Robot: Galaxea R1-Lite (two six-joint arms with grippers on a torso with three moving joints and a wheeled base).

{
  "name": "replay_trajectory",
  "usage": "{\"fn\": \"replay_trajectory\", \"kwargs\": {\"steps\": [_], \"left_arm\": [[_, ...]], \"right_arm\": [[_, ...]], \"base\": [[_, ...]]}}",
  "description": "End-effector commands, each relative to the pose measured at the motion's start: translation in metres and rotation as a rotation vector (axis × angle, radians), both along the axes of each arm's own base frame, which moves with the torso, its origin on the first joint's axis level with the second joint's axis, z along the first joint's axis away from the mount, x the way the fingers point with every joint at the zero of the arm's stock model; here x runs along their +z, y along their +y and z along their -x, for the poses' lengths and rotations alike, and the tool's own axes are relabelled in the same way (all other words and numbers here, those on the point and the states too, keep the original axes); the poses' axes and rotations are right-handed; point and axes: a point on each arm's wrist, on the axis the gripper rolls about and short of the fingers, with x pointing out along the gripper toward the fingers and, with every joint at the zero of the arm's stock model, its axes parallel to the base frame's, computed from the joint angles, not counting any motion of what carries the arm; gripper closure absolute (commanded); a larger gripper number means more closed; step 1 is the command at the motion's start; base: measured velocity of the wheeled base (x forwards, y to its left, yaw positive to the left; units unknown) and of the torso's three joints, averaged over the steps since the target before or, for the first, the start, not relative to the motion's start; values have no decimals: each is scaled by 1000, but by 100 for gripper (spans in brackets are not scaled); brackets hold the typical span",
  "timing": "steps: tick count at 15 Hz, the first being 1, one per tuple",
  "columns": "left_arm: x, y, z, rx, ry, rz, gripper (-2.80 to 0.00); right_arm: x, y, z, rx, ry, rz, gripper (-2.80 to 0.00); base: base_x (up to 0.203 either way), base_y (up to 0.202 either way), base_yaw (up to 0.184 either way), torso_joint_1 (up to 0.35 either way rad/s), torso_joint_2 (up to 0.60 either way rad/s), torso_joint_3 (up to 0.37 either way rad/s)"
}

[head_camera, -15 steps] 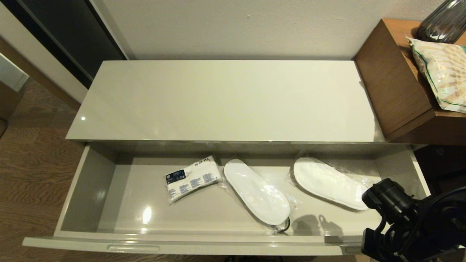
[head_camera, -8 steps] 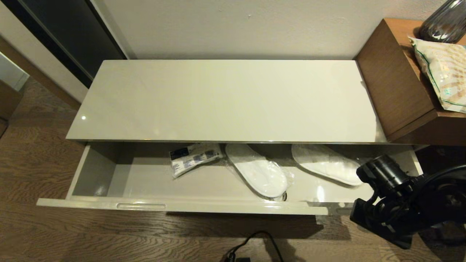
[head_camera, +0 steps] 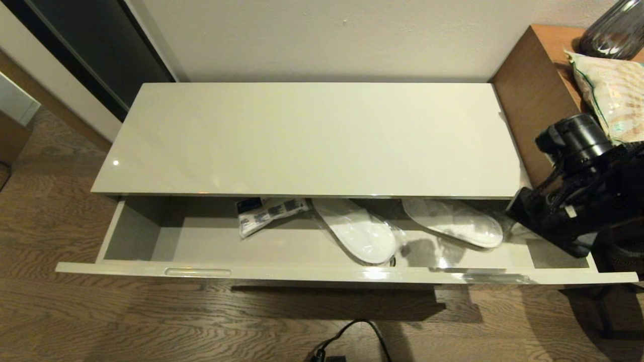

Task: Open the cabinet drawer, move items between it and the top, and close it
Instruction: Close the drawer

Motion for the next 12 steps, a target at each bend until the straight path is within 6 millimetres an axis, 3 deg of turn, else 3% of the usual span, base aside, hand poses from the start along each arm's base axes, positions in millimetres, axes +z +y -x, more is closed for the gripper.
{"fn": "replay_trajectory", "kwargs": {"steps": [1,6,7,9,12], "left_arm": [[0,0,0,0,2,0,0],[0,0,0,0,2,0,0],[0,0,0,0,2,0,0],[0,0,0,0,2,0,0],[0,0,0,0,2,0,0]], "right_arm": [[12,-10,6,-4,-2,14,0],[5,-6,60,101,90,-11,0],[0,-5,63,118,122,-19,0],[-25,-3,62,131,225,-12,0],[-71,4,33,125,293,-1,0]], "base": [[0,0,0,0,0,0],[0,0,0,0,0,0],[0,0,0,0,0,0],[0,0,0,0,0,0],[0,0,0,0,0,0]]}}
